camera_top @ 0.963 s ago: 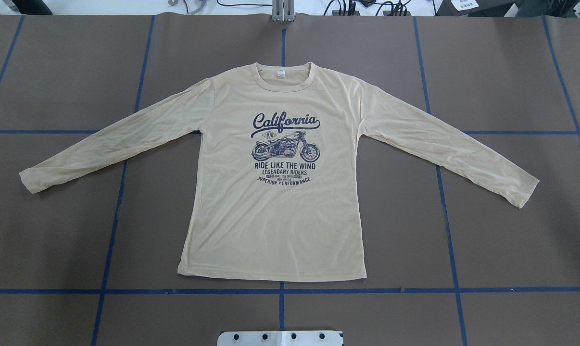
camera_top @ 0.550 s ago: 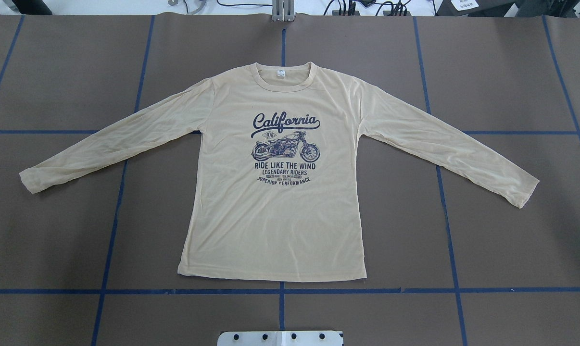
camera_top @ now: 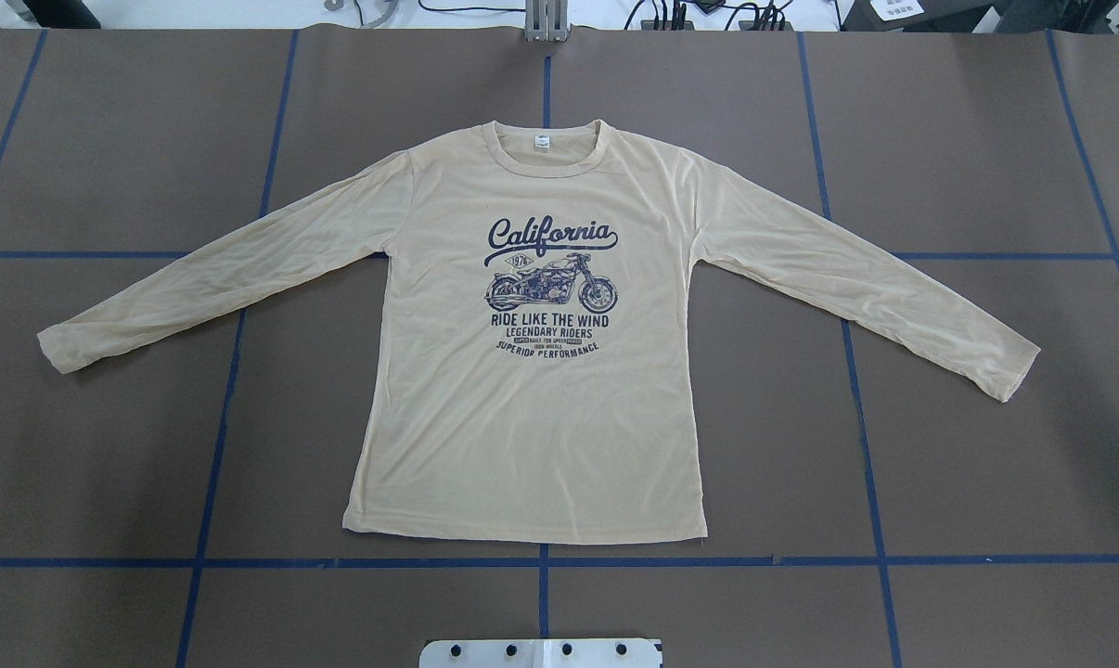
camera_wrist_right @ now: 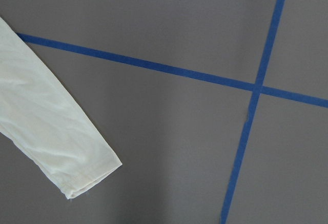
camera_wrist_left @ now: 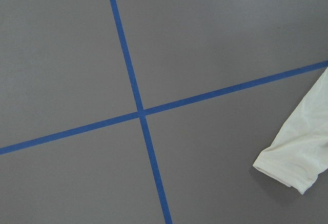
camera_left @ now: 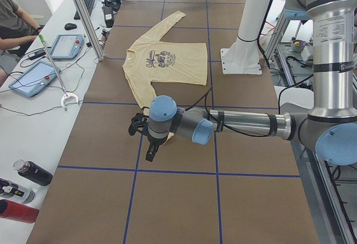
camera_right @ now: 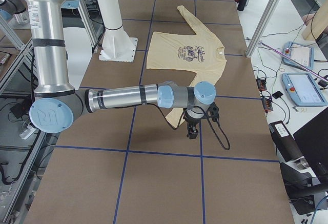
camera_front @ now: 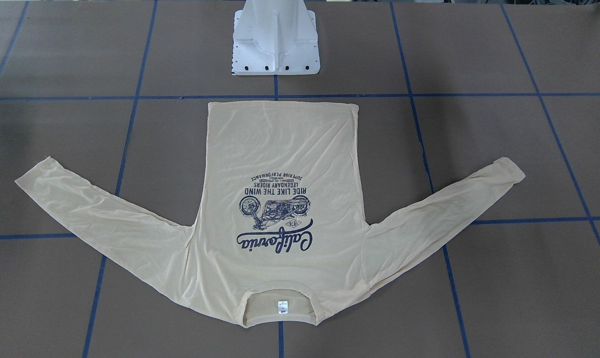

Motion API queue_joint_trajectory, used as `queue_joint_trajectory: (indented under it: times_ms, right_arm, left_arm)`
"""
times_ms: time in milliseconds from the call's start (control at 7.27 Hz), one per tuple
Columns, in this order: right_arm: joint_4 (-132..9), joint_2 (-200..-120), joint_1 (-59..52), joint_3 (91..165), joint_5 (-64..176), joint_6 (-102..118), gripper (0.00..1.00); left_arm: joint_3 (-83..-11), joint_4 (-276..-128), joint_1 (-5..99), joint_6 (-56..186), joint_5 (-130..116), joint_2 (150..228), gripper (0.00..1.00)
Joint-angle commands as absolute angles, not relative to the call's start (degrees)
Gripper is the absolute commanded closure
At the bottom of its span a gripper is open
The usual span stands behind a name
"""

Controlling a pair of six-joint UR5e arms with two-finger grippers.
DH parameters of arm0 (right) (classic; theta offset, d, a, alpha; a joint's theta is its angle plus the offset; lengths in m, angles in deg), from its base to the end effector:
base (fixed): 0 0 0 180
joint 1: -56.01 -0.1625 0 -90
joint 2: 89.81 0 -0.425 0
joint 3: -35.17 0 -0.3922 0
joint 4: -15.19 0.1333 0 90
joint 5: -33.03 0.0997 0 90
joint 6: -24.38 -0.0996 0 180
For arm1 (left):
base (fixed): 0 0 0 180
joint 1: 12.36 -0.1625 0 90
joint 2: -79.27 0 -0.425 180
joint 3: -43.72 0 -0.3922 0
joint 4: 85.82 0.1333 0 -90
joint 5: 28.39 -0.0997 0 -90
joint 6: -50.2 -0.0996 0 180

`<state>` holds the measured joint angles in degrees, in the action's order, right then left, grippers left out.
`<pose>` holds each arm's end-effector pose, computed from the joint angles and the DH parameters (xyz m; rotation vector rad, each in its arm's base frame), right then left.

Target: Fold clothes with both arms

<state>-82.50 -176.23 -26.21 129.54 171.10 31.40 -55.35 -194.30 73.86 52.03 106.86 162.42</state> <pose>-0.0111 -0.5182 0.5985 -0.0013 -0.8412 -0.2448 -0.0322 -0.4624 0.5996 0.3037 0.7971 0.1746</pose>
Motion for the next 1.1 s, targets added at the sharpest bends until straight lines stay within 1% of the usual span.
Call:
queue_joint_trajectory:
  times_ms: [0, 275, 550, 688, 826, 963]
  right_arm:
    - [-74.08, -175.42, -23.28, 125.8, 172.51, 23.84, 0.0]
    - [-63.78, -176.03, -17.49, 123.78, 172.25, 5.65, 0.0]
    - [-53.15, -178.05, -13.01, 121.83, 171.81, -2.46, 0.01]
    - [-49.71, -177.97, -11.94, 119.39, 171.72, -5.64, 0.01]
    - [-47.41, -177.88, -11.15, 116.84, 171.63, -6.11, 0.01]
    - [-47.13, -177.88, -10.96, 116.9, 171.72, -8.38, 0.02]
  left_arm:
    - [-55.42, -194.37, 73.86, 52.04, 106.96, 162.42, 0.0]
    - [-55.59, -194.46, 73.86, 52.13, 107.05, 162.42, 0.0]
    - [-56.21, -194.46, 73.86, 52.13, 107.13, 162.42, 0.0]
    - [-56.21, -194.37, 73.86, 52.05, 107.13, 162.42, 0.0]
    - [-56.3, -194.46, 73.86, 52.04, 107.13, 162.42, 0.0]
    - [-56.47, -194.46, 73.86, 52.04, 107.13, 162.42, 0.0]
